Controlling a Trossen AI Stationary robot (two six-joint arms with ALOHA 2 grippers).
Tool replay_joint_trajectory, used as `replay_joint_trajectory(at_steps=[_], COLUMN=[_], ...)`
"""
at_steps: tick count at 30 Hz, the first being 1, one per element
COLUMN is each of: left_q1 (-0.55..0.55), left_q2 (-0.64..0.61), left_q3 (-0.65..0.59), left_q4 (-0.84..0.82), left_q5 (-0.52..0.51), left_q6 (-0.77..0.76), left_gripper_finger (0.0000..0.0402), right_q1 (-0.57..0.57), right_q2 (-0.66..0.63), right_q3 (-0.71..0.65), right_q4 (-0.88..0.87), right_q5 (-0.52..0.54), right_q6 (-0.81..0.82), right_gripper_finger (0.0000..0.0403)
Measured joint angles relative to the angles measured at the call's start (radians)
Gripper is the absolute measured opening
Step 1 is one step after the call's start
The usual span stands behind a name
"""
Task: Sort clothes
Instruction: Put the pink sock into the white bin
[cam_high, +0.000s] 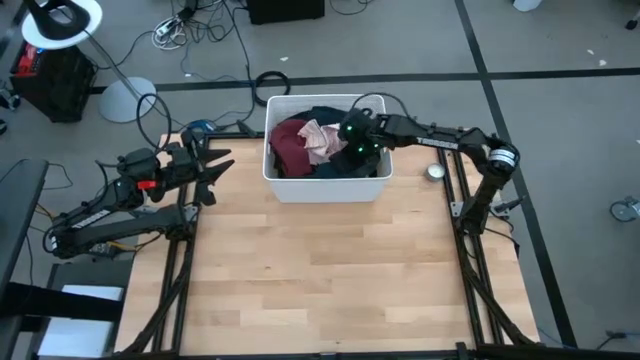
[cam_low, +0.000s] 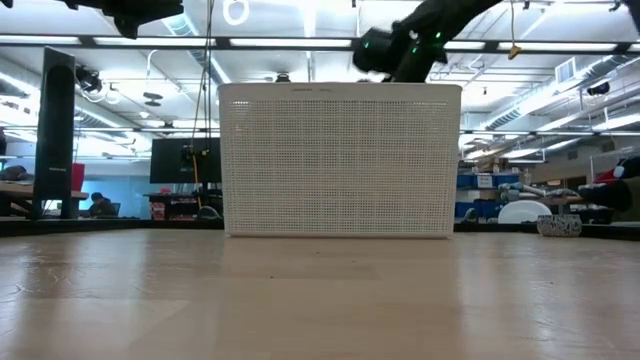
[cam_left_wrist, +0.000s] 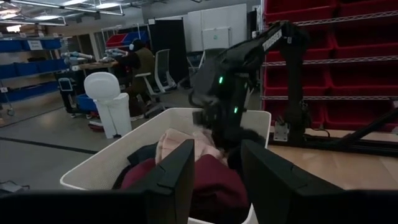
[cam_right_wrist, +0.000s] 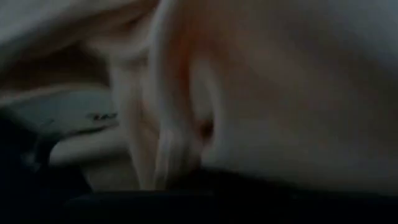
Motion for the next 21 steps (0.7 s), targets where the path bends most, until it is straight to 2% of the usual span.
replay_joint_trajectory(at_steps=[4,9,21], left_q1=[0.0,0.0,0.0], left_q2=[0.0,0.0,0.0], left_q3=[0.0,0.0,0.0], left_q4=[0.0,0.0,0.0], left_q5=[0.0,0.0,-0.001], left_q6=[0.0,0.0,0.0], left_gripper_finger=[0.0137,0.0137,0.0137], right_q1=[0.01,0.018,0.031], right_q2=[0.057,0.038,-0.228], right_q3=[0.001,-0.001,-0.004], right_q4=[-0.006,-0.014,0.02], right_q5=[0.01,0.045,0.08], right_q6=[0.013,0.013,-0.014], right_gripper_finger=[0.0,0.0,0.0001])
